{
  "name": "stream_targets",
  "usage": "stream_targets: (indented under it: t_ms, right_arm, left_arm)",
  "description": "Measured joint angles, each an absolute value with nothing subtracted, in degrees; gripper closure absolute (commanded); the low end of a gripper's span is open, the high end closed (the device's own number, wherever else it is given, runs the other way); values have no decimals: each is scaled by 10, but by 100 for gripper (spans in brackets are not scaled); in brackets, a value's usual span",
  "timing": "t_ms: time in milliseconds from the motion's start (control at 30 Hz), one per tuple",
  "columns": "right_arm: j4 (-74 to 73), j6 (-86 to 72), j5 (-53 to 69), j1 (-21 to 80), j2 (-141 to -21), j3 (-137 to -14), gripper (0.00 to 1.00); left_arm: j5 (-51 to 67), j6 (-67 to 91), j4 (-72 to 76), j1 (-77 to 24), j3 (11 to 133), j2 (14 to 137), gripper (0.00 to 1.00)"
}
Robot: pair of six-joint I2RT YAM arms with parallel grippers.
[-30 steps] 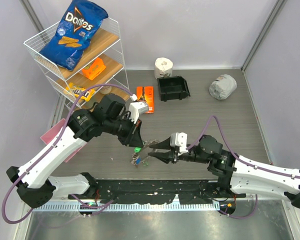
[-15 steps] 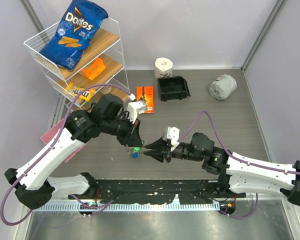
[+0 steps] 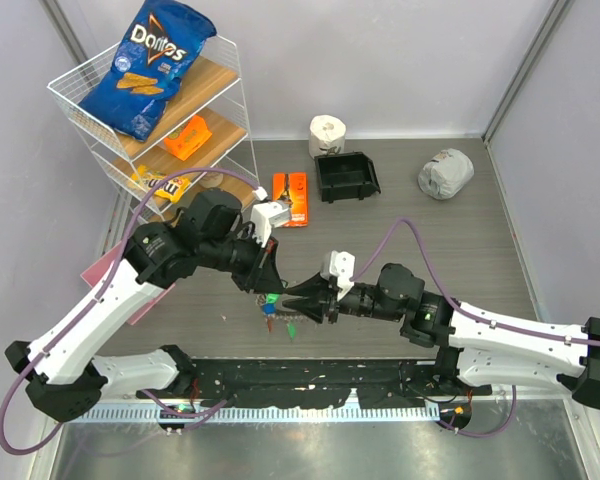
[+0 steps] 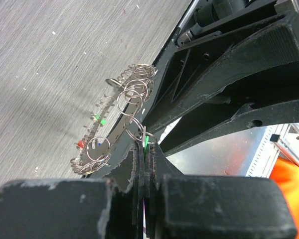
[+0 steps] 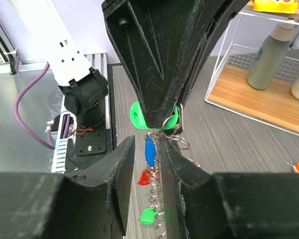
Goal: Remove the keys from the keyring
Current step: Remove the key from the keyring.
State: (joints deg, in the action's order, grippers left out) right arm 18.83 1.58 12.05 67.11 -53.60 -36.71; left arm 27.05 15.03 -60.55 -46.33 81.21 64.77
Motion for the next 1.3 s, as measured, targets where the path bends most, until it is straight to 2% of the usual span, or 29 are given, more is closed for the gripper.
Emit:
stream_targets:
  t_ms: [833, 967, 1300]
  right_arm:
    - [179, 27, 103, 674, -529, -374, 67]
    - [179, 29, 101, 674, -529, -374, 61]
    - [179, 32, 83, 674, -529, -374, 60]
  left_arm:
    - [264, 150, -603, -463, 812, 638, 100]
    - [265, 150, -603, -463, 812, 638, 100]
    - [265, 150, -604, -463, 812, 635, 100]
